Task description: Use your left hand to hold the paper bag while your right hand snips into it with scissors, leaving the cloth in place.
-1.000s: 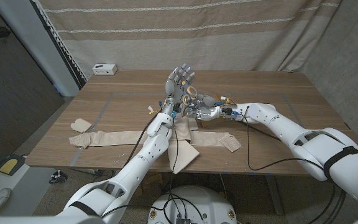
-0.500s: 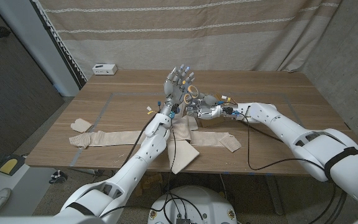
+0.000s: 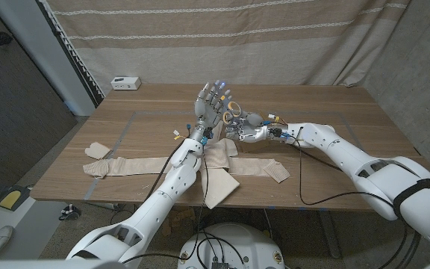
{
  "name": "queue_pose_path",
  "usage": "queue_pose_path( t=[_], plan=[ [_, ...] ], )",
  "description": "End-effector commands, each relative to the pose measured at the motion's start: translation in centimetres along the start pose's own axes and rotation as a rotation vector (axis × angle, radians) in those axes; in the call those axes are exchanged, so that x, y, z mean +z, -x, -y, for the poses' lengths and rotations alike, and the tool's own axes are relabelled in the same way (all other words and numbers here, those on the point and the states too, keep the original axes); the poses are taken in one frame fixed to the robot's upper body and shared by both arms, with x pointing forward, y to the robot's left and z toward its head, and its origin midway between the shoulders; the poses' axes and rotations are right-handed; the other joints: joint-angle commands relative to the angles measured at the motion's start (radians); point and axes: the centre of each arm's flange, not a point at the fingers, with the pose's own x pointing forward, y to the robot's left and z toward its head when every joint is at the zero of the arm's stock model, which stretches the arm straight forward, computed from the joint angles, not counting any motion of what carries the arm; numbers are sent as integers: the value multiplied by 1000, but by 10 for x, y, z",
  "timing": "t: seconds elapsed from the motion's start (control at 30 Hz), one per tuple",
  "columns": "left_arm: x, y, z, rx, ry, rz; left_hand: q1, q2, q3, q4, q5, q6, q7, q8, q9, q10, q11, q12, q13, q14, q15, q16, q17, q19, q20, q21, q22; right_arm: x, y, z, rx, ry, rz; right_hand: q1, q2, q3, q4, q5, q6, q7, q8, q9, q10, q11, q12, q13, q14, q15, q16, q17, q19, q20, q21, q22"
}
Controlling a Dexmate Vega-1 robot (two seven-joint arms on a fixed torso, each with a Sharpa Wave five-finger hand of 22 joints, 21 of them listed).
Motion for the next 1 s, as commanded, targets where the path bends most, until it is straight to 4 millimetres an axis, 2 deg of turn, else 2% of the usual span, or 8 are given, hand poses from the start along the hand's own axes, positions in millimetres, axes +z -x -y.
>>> queue_pose_path(
  t=[0.03, 0.17, 0.2, 0.23, 0.33, 0.4, 0.7, 1.0],
  plan=[
    [2, 4, 0, 15, 2, 8, -5, -4, -6, 1, 8, 11, 6, 9, 6, -5, 0, 6, -1, -12, -127, 4, -5, -1, 5, -4, 2, 1, 6, -3, -7, 17, 11, -6, 0, -8, -3, 9, 3, -1, 110, 9, 6, -4, 2, -1, 10, -164, 10, 1, -6, -75, 15, -7],
    [3, 6, 0, 23, 6, 11, -3, -4, -8, 0, 9, 0, 5, 6, 8, -6, 0, 7, -3, -15, -127, 4, -9, -1, 4, -7, 2, 2, 8, -4, -5, 20, 14, -4, 1, -10, -5, 12, 3, 0, 114, 7, 8, -3, 1, -2, 9, -164, 10, -1, -9, -76, 25, -17],
    [3, 6, 0, 21, 6, 12, -2, -4, -9, -1, 10, -12, 14, 2, 10, -6, 0, 7, -4, -15, -127, 5, -12, -1, 4, -8, 2, 2, 9, -4, -9, 24, 9, -3, 1, -11, -5, 12, 2, 1, 115, 7, 8, -4, 2, -2, 9, -164, 11, -1, -9, -76, 27, -19],
    [3, 6, 0, 18, 0, 13, -1, -4, -12, -1, 13, -31, 43, -3, 13, -11, -1, 7, -7, -16, -126, 7, -19, 0, 4, -11, 2, 3, 9, -5, -14, 33, 3, -3, 2, -11, -5, 12, 4, 1, 114, 5, 8, -3, 3, 1, 8, -165, 10, -2, -9, -76, 28, -20],
    [4, 6, 0, 19, 4, 18, 0, -3, -17, 0, 16, -69, 64, -15, 17, -30, 2, 4, -12, -23, -124, 7, -28, 1, 5, -17, 2, 4, 10, -5, -13, 32, 10, -4, 2, -12, -5, 13, 5, 1, 115, 1, 8, -3, 5, 4, 10, -165, 12, -1, -10, -76, 32, -24],
    [4, 6, 1, 20, 3, 21, 0, -2, -21, 1, 18, -79, 83, -16, 19, -37, 20, 4, -14, -26, -122, 9, -32, -1, 4, -21, 2, 4, 11, -5, -12, 28, 17, -4, 2, -13, -5, 14, 4, 1, 117, 1, 8, -5, 5, 4, 11, -164, 12, -3, -11, -77, 37, -30],
    [7, 10, -2, 38, -2, 24, 1, 0, -24, 1, 20, -74, 94, -11, 22, -41, 16, 6, -17, -28, -119, 11, -36, 0, 4, -24, 2, 9, 14, -6, -17, 40, 41, -5, 5, -18, -4, 17, 3, 4, 122, -5, 9, -1, -2, -8, 11, -165, 12, -9, -16, -78, 53, -49],
    [21, 18, -10, 69, -15, 59, 3, 4, -26, 3, 23, -51, 87, 1, 25, -49, 12, 8, -19, -34, -119, 13, -41, -1, 6, -29, 3, 13, 24, -7, -43, 56, 91, -4, 5, -21, -5, 19, -3, 5, 117, -21, 6, 2, -11, -23, 6, -165, 12, -12, -23, -79, 64, -66]
  ],
)
